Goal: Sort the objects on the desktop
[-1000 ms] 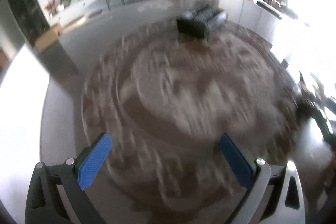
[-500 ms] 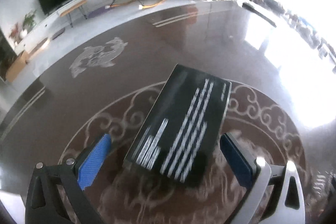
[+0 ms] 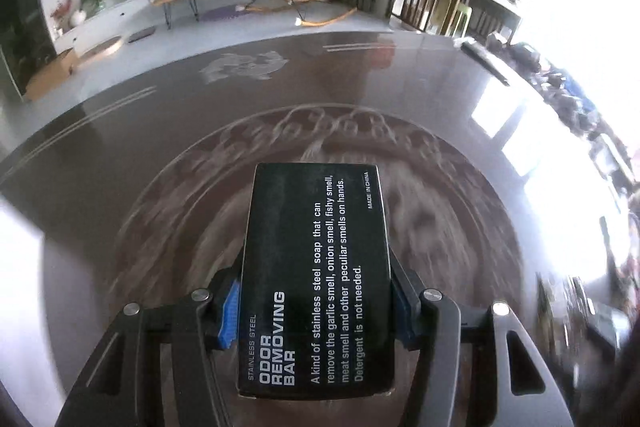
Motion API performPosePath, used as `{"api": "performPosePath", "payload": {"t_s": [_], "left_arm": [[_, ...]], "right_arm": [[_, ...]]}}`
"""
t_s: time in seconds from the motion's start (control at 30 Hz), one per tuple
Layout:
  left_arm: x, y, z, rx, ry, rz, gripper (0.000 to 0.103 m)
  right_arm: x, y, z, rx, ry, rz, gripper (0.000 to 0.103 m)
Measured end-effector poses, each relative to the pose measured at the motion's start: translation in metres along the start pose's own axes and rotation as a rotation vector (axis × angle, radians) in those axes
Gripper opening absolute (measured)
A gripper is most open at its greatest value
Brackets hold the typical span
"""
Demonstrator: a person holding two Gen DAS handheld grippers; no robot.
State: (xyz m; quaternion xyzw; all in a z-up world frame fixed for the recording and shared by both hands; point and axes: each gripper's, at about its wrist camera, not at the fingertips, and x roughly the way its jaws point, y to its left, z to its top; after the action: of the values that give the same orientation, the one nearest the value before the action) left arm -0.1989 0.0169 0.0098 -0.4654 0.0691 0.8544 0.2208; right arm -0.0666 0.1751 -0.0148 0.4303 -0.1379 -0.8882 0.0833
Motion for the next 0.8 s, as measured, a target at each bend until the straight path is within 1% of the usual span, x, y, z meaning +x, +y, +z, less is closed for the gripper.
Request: {"api": "performPosePath", "payload": {"t_s": [0.07, 0.1, 0.2, 0.23, 0.27, 0.3, 0.37, 0.43, 0.47, 0.5, 0.53, 0.57, 0.63, 0.67, 0.73, 0.77, 0.8], "left_arm": [[-0.054, 0.019, -0.029, -0.025, -0.029, 0.001, 0.057], [-0.083, 0.035, -0.043, -0.063, -0.051, -0.004, 0.057], [-0.150, 0.080, -0.076, -0.170, -0.097, -0.012, 0.057], [-0.182, 0.104, -0.095, -0.213, -0.118, 0.013, 0.057], [-0.204, 0.123, -0.109, -0.236, -0.130, 0.048, 0.057], [-0.217, 0.137, -0.113, -0.250, -0.136, 0.079, 0.057], [-0.252, 0.173, -0.145, -0.285, -0.140, 0.208, 0.058], [-0.271, 0.200, -0.172, -0.324, -0.126, 0.303, 0.058], [-0.277, 0.217, -0.188, -0.359, -0.105, 0.344, 0.058], [-0.278, 0.228, -0.199, -0.387, -0.089, 0.362, 0.057], [-0.278, 0.245, -0.213, -0.426, -0.072, 0.377, 0.057], [-0.276, 0.252, -0.220, -0.446, -0.058, 0.387, 0.057], [-0.270, 0.263, -0.233, -0.479, -0.030, 0.406, 0.058], [-0.266, 0.263, -0.237, -0.495, -0.020, 0.408, 0.058], [-0.260, 0.265, -0.245, -0.533, 0.003, 0.414, 0.059], [-0.258, 0.266, -0.249, -0.553, 0.015, 0.423, 0.059], [-0.257, 0.266, -0.251, -0.561, 0.025, 0.435, 0.063]], "right_arm": [[-0.013, 0.014, 0.001, -0.019, 0.009, 0.026, 0.050], [-0.017, 0.021, 0.001, -0.030, 0.012, 0.032, 0.050], [-0.029, 0.069, 0.008, -0.118, 0.020, 0.065, 0.050], [-0.032, 0.091, 0.011, -0.159, 0.022, 0.090, 0.050], [-0.035, 0.118, 0.015, -0.207, 0.024, 0.126, 0.050], [-0.037, 0.139, 0.017, -0.241, 0.025, 0.155, 0.050], [-0.040, 0.202, 0.020, -0.329, 0.028, 0.255, 0.050], [-0.039, 0.261, 0.018, -0.408, 0.040, 0.344, 0.050], [-0.036, 0.303, 0.015, -0.462, 0.057, 0.410, 0.050], [-0.034, 0.325, 0.011, -0.490, 0.068, 0.440, 0.050], [-0.029, 0.353, 0.007, -0.527, 0.080, 0.470, 0.050], [-0.022, 0.386, 0.003, -0.575, 0.090, 0.490, 0.050], [-0.004, 0.430, -0.005, -0.650, 0.111, 0.487, 0.050], [0.009, 0.453, -0.009, -0.693, 0.129, 0.467, 0.050], [0.031, 0.478, -0.018, -0.760, 0.155, 0.424, 0.050], [0.047, 0.488, -0.024, -0.792, 0.194, 0.402, 0.050], [0.056, 0.491, -0.026, -0.799, 0.224, 0.396, 0.053]]}}
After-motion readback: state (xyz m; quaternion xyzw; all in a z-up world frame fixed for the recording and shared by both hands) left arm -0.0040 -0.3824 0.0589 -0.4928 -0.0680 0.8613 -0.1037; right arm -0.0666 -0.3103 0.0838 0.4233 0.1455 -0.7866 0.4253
